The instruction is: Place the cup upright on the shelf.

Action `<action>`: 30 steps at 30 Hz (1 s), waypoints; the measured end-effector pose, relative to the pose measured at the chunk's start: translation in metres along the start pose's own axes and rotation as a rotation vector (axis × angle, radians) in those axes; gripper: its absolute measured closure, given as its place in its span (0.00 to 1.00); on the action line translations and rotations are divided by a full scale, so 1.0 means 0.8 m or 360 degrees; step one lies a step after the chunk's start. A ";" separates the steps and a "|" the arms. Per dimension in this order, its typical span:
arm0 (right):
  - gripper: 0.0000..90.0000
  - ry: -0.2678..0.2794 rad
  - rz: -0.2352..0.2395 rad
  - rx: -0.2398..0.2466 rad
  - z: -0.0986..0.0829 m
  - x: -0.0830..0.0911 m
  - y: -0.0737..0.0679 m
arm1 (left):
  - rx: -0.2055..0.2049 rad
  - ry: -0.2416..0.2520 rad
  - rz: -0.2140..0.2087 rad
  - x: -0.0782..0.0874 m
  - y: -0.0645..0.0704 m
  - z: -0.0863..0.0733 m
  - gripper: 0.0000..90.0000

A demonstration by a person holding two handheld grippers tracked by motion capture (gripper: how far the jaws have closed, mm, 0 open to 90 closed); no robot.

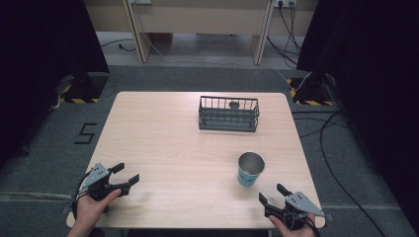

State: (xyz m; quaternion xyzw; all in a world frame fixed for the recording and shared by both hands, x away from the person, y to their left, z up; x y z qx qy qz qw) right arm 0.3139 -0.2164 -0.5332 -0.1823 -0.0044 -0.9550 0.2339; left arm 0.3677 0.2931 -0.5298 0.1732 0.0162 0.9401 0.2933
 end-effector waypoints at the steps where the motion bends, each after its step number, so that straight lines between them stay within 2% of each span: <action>1: 0.25 0.0002 0.0002 -0.0008 0.000 0.000 -0.001 | -0.0003 0.0002 -0.0002 0.000 0.000 0.000 0.20; 6: 0.23 0.0013 0.0004 -0.0021 0.001 -0.001 -0.005 | -0.0006 0.0004 -0.0010 -0.001 0.002 0.001 0.20; 10: 0.22 0.0024 0.0006 0.0002 0.005 -0.005 -0.008 | -0.0007 0.0004 -0.0011 0.000 0.002 0.001 0.20; 11: 0.22 0.0024 0.0015 -0.0014 0.006 -0.006 -0.010 | -0.0006 0.0001 -0.0011 0.000 0.002 0.000 0.20; 16: 0.21 0.0030 0.0023 0.0009 0.010 -0.010 -0.013 | -0.0006 0.0004 -0.0012 -0.001 0.002 0.001 0.20; 17: 0.21 0.0027 0.0026 0.0035 0.010 -0.012 -0.014 | -0.0008 0.0002 -0.0017 -0.001 0.002 0.001 0.20; 19: 0.21 0.0026 0.0027 0.0030 0.011 -0.014 -0.015 | -0.0009 0.0001 -0.0018 -0.001 0.003 0.001 0.20; 30: 0.19 0.0022 0.0053 0.0065 0.024 -0.040 -0.023 | -0.0007 -0.0001 -0.0024 -0.001 0.003 0.000 0.20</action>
Point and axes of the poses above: each handheld gripper's, and its own axes: x roughly backward along the jaws, z roughly out of its top, y roughly to its right, the point moved 6 cm from there along -x, roughly forward along the jaws, and after that the axes turned 2 degrees about y, right-handed, at the moved point
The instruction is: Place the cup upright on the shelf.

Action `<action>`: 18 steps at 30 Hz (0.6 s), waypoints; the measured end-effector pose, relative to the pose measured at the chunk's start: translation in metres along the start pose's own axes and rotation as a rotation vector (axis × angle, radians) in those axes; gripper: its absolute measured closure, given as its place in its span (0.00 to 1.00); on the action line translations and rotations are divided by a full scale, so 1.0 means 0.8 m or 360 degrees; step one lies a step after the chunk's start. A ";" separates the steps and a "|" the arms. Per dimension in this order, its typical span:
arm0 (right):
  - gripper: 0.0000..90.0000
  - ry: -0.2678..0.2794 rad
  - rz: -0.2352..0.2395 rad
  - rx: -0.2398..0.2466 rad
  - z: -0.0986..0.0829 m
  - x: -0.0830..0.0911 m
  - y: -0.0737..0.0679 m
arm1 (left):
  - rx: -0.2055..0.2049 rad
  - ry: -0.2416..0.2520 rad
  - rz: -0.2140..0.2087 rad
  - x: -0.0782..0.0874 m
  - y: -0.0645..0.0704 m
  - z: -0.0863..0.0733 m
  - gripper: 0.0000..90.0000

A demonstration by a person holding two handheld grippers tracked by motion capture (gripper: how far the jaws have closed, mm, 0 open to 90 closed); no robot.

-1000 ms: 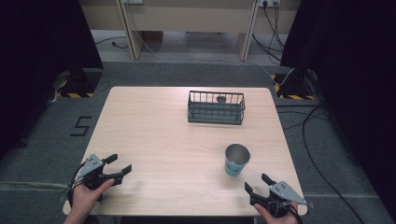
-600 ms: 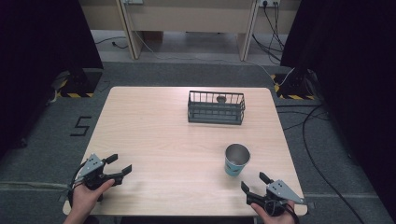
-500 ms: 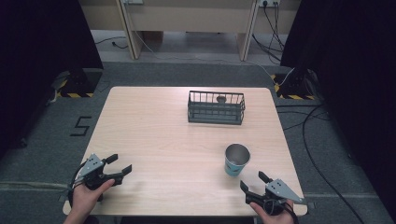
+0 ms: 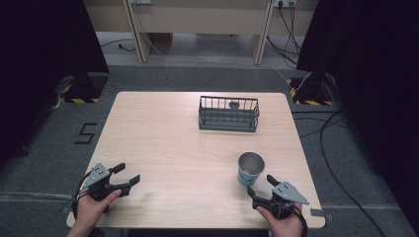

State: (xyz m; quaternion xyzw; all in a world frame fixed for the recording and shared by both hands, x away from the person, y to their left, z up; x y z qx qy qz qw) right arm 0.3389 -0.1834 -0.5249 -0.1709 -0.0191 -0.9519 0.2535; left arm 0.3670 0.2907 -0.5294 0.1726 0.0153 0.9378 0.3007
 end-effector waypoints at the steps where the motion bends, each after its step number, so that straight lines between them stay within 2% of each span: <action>1: 0.19 0.0000 0.0000 -0.0001 0.001 -0.002 0.000 | 0.0001 0.0000 -0.0001 0.000 0.000 0.000 0.20; 18: 0.17 0.0014 0.0024 -0.0002 0.016 -0.032 -0.001 | 0.0002 0.0005 -0.0002 0.000 0.000 0.000 0.20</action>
Point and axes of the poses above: each handheld gripper's, and its own axes: x roughly backward along the jaws, z roughly out of its top, y roughly to its right, the point moved 6 cm from there along -x, roughly forward along the jaws, and after that the axes turned 2 degrees about y, right-handed, at the moved point
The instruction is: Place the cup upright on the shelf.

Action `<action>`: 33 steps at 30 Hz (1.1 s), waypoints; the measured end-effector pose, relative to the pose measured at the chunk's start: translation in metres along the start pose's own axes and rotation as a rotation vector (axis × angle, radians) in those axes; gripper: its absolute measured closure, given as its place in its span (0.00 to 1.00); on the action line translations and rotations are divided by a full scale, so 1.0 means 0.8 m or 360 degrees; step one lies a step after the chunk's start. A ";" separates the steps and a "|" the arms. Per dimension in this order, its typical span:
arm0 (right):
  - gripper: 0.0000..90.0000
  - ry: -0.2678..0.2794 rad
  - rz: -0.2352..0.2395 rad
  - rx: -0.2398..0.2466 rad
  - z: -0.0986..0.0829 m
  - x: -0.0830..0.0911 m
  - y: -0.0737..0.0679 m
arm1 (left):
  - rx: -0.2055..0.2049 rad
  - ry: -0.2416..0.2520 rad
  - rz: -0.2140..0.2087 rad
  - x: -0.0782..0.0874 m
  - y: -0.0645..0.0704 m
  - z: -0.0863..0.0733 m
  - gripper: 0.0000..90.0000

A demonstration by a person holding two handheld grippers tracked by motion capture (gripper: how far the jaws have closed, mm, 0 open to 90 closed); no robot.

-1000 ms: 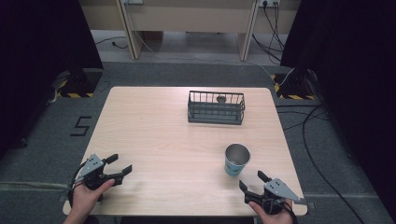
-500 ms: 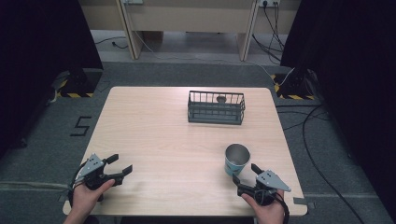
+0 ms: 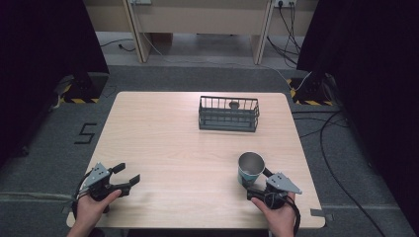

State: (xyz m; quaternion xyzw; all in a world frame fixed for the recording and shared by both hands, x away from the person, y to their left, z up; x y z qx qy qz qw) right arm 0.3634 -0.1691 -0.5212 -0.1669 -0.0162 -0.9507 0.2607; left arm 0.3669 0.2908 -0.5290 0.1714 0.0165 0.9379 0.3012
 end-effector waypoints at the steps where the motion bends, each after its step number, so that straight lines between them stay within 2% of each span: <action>1: 0.17 0.0005 -0.0001 0.0002 0.001 -0.002 0.000 | 0.0000 0.0000 0.0000 0.000 0.000 0.000 0.20; 20: 0.17 -0.0023 0.0017 0.0016 0.007 -0.035 0.002 | -0.0004 0.0001 -0.0005 0.000 0.000 0.000 0.20; 25: 0.19 -0.0024 0.0014 0.0043 0.006 -0.036 0.002 | -0.0004 0.0004 -0.0007 0.000 0.001 0.001 0.20; 33: 0.20 -0.0024 0.0006 0.0047 0.006 -0.035 0.001 | -0.0005 0.0003 -0.0008 0.000 0.001 0.001 0.20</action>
Point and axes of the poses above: each handheld gripper's, and its own axes: x roughly backward along the jaws, z roughly out of its top, y roughly to its right, the point moved 6 cm from there along -x, roughly forward along the jaws, and after that the axes turned 2 degrees about y, right-handed, at the moved point
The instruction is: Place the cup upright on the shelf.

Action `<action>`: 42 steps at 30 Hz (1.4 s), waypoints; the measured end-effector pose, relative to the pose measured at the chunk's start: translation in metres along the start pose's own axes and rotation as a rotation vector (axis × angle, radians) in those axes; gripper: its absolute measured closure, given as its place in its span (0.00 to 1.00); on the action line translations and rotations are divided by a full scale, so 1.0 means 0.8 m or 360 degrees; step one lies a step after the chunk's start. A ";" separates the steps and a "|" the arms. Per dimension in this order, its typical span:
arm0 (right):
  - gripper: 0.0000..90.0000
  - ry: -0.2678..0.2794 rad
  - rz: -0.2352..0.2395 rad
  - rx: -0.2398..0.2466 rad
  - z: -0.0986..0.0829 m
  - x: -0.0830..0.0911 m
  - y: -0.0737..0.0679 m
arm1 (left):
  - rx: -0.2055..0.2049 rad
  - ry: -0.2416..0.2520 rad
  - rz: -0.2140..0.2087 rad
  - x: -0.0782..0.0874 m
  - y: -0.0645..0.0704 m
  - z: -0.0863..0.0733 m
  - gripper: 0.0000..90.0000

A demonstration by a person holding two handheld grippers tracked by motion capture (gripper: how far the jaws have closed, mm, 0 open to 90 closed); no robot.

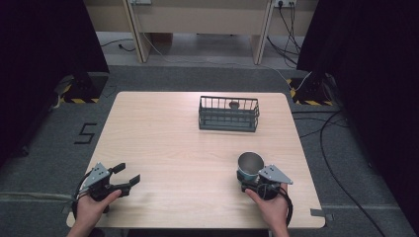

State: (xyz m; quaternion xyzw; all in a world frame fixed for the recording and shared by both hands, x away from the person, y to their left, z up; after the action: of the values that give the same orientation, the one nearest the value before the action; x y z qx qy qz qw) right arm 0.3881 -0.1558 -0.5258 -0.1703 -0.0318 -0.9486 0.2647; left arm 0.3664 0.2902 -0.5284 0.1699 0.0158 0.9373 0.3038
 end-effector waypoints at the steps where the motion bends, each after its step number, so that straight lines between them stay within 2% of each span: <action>1: 0.20 0.0000 0.0001 -0.0004 0.000 0.000 0.000 | 0.0000 0.0000 -0.0001 0.000 0.000 0.000 0.20; 5: 0.20 0.0034 -0.0038 -0.0008 0.006 0.003 0.001 | -0.0004 -0.0001 -0.0004 0.000 0.000 0.000 0.20; 10: 0.20 0.0082 -0.0029 0.0010 0.015 0.007 -0.002 | -0.0005 0.0000 -0.0003 0.000 0.000 0.000 0.20; 17: 0.20 0.0107 -0.0010 0.0017 0.020 0.009 -0.006 | -0.0008 0.0000 -0.0003 0.000 0.001 0.000 0.20; 26: 0.20 0.0129 -0.0023 0.0006 0.025 0.010 -0.001 | 0.0000 -0.0002 0.0005 0.000 -0.001 0.000 0.20; 34: 0.20 0.0171 -0.0054 0.0007 0.042 0.010 0.008 | 0.0007 -0.0008 0.0011 -0.002 -0.002 -0.001 0.20; 42: 0.20 0.0192 -0.0067 0.0008 0.058 0.002 0.014 | 0.0030 -0.0005 0.0027 -0.001 -0.006 -0.002 0.20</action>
State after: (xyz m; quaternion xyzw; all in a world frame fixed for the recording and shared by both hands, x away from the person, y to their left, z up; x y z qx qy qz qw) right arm 0.4067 -0.1592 -0.4821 -0.1113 -0.0218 -0.9624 0.2467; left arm 0.3693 0.2939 -0.5312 0.1745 0.0228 0.9393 0.2944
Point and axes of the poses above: each handheld gripper's, and its own axes: x roughly backward along the jaws, z roughly out of its top, y roughly to its right, the point moved 6 cm from there along -x, roughly forward along the jaws, and after that the axes turned 2 degrees about y, right-handed, at the moved point
